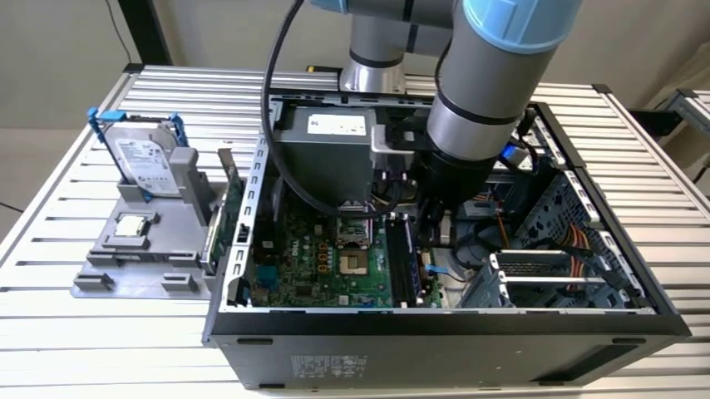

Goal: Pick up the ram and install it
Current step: 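Press down the ram until it locks into place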

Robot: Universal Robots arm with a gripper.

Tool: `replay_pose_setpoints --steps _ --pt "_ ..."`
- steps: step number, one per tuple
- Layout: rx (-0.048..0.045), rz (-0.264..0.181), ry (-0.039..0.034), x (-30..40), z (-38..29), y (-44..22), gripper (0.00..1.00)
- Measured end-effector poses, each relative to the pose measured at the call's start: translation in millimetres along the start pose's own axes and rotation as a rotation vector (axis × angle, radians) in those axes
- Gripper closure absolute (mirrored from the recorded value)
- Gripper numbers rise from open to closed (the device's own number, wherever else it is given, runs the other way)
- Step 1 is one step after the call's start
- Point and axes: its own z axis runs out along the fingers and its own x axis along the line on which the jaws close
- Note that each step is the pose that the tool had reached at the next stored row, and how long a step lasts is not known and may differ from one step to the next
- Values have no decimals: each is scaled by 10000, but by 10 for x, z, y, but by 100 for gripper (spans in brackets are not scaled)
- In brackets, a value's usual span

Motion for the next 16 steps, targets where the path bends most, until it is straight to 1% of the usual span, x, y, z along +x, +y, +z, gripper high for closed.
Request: replay_pose_setpoints --steps 6,16 --pt "-6 -1 2 1 -64 1 100" --pt "-7 0 5 1 -95 2 100"
